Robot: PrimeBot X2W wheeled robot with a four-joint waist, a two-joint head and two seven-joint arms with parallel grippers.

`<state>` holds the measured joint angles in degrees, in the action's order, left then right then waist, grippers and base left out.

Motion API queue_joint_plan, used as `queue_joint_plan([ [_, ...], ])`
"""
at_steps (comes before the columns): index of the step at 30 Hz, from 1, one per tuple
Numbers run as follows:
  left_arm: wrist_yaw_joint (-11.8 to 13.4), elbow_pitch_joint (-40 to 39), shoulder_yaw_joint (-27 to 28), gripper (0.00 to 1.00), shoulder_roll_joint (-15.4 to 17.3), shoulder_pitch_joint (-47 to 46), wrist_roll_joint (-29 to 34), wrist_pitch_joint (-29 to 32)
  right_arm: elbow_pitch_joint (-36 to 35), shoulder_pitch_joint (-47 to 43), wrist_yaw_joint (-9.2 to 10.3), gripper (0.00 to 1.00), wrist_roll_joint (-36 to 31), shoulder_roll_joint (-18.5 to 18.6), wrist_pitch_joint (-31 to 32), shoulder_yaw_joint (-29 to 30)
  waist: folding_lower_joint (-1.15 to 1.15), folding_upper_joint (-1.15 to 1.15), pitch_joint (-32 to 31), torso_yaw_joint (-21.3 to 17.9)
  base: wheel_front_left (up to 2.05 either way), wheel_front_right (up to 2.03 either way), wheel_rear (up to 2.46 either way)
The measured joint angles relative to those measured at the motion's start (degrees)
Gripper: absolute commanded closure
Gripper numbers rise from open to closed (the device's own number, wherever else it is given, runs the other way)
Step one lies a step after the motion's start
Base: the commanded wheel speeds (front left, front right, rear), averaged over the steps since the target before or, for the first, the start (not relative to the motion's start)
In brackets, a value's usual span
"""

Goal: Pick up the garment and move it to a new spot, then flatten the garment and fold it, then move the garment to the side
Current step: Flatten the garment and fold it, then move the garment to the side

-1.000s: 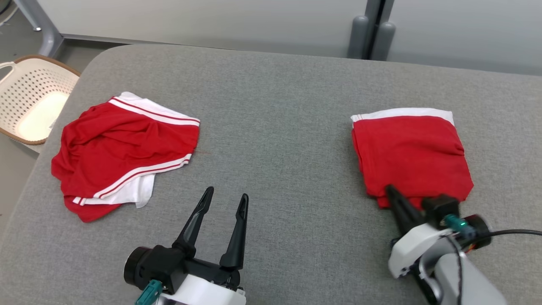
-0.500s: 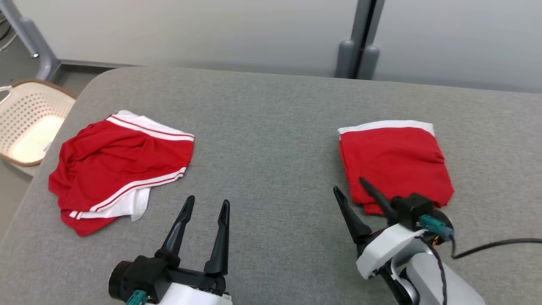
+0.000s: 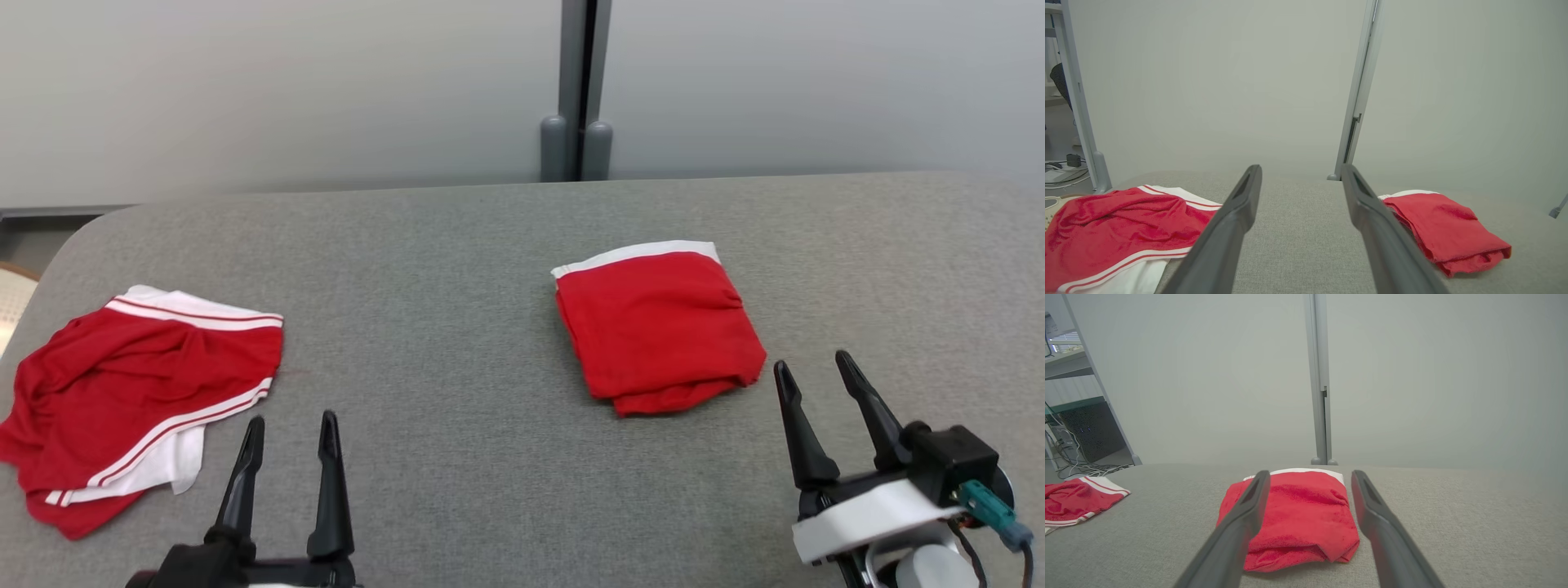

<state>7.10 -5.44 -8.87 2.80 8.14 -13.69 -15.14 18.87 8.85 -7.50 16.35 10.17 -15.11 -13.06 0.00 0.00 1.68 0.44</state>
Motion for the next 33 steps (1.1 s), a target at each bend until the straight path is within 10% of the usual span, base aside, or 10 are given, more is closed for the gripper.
queue_joint_plan([
  [33, -1.0, 4.9, 0.3, 0.0, 0.0, 3.1, 4.5, 0.0, 0.6, -3.1, 0.0, 0.0, 3.1, -0.8, 0.0, -0.5, 0.0, 0.0, -0.4, -1.1, 0.0, 0.0, 0.0],
])
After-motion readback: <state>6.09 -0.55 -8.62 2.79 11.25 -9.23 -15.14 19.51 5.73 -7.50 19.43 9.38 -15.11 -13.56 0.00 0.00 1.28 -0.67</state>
